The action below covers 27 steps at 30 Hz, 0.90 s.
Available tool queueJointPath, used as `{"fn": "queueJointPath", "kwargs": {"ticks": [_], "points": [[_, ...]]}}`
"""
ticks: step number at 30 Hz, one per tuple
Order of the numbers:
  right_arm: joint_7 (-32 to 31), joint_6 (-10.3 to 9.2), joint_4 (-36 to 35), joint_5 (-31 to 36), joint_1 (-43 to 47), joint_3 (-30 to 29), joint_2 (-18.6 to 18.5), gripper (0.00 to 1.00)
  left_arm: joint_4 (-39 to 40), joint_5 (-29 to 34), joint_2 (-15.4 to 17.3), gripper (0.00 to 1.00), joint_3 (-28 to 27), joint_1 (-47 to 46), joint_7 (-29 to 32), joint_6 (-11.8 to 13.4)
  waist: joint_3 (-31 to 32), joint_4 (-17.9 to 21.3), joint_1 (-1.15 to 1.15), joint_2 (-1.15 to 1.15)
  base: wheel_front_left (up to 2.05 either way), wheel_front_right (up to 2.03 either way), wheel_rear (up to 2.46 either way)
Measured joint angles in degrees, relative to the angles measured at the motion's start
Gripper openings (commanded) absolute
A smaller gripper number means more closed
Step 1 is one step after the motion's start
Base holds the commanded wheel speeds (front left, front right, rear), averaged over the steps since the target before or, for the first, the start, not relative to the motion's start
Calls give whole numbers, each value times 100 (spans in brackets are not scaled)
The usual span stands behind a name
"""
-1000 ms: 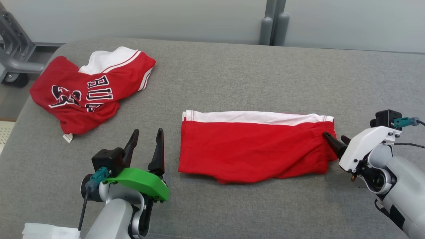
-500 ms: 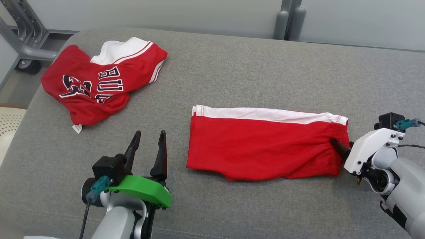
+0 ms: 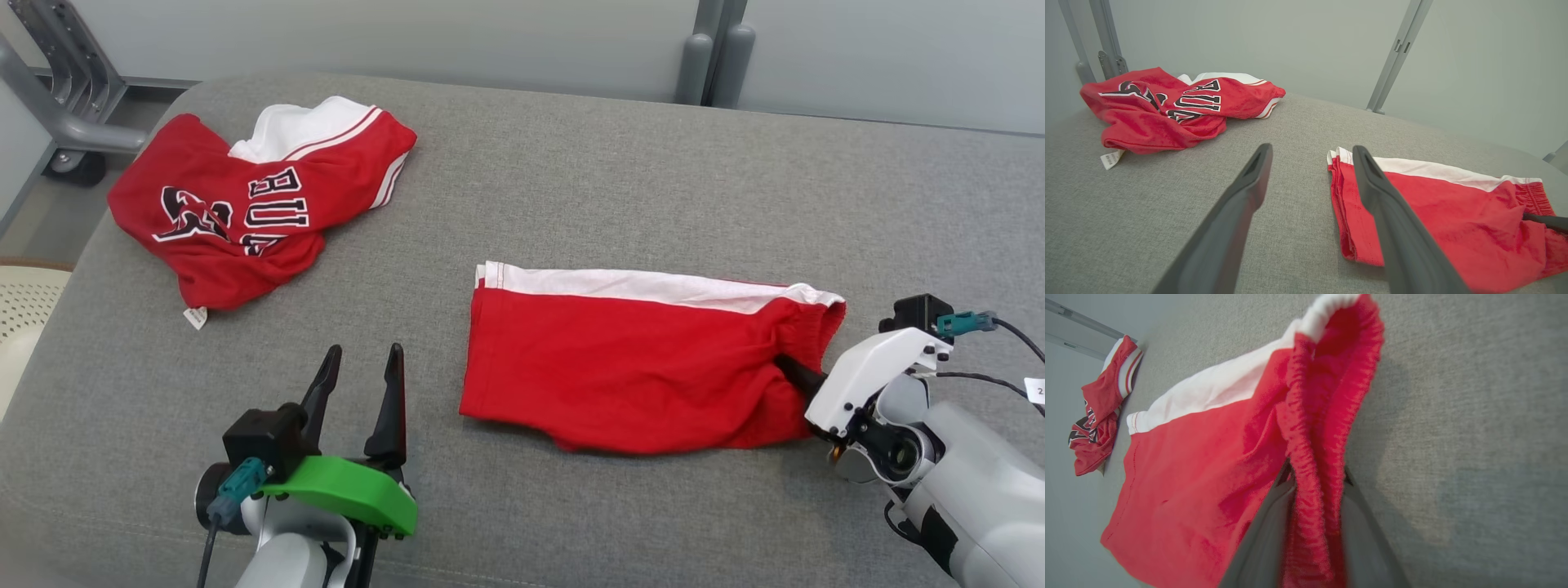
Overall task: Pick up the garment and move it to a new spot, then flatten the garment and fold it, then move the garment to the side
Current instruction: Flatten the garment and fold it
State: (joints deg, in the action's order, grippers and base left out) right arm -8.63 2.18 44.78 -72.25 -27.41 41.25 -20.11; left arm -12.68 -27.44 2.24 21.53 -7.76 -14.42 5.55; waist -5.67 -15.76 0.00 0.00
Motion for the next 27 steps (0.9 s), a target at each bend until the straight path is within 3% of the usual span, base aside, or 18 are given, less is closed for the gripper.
{"fn": "queueJointPath", "kwargs": {"ticks": [1, 12, 24, 27], "points": [[1, 45, 16, -11, 8, -1, 34, 0, 11, 3, 12, 100, -15, 28, 0, 0, 16, 4, 0, 0, 0, 0, 0], [59, 247, 191, -27, 64, -40, -63, 0, 157, 16, 102, 100, -119, 321, 0, 10, 179, 213, 0, 0, 0, 0, 0], [-160, 338, 268, 89, -71, 42, -689, 0, 301, 43, 114, 100, -115, 460, 8, 53, 291, 565, 0, 0, 0, 0, 0], [-323, 387, 167, 207, -72, 209, -669, 0, 337, 43, 114, 100, -109, 483, 25, 53, 321, 619, 0, 0, 0, 0, 0]]}}
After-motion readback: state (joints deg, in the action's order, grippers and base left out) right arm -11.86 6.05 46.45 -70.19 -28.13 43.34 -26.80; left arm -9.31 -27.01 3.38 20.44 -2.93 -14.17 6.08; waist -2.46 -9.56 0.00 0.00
